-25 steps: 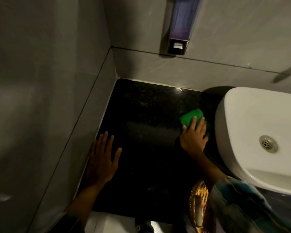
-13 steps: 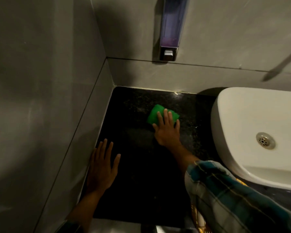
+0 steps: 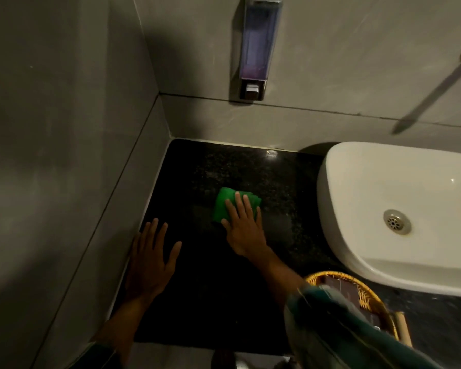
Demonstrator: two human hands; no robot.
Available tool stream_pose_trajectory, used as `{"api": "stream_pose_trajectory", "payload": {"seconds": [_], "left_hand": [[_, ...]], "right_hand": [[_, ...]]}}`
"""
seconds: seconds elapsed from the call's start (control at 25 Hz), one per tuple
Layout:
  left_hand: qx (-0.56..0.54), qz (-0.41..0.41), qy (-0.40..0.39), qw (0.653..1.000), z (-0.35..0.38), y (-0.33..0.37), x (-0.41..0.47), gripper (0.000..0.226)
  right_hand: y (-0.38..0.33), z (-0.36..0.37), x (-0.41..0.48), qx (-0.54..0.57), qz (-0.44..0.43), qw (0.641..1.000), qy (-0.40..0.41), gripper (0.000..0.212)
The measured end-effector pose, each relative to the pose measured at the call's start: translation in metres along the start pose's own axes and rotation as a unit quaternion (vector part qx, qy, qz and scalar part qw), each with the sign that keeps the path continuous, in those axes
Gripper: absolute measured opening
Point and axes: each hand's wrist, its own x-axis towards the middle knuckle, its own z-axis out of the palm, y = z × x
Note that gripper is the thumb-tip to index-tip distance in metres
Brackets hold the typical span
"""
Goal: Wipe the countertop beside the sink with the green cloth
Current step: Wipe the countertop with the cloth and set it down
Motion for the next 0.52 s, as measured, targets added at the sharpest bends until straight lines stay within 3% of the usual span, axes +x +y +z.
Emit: {"api": "stream_pose_trajectory", "payload": {"seconds": [0.12, 0.24, 0.36, 0.44, 0.52], "left_hand": [[-0.003, 0.002, -0.008, 1.000, -0.013, 0.009, -0.002, 0.088], [-0.067, -0.057, -0.082, 0.993, -0.034, 0.027, 0.004, 0.078], [-0.073, -0.056, -0.047, 0.995, -0.041, 0.072, -0.009, 0.058], [-0.122, 0.006, -0.051, 0.991, -0.031, 0.119, -0.039, 0.047], [-0.168, 0.034, -0.120, 0.978, -0.022, 0.162, -0.069, 0.033]], "right_hand": [[0.005, -0.033, 0.005, -0.044, -0.024, 0.998, 0.036, 0.060], [0.028, -0.072, -0.052, 0.122, -0.031, 0.990, 0.071, 0.059], [0.077, -0.117, -0.131, 0.250, 0.051, 0.961, 0.105, 0.036], [0.105, -0.140, -0.193, 0.226, 0.110, 0.960, 0.127, 0.015], [0.123, -0.149, -0.240, 0.160, 0.177, 0.963, 0.124, 0.007]]}}
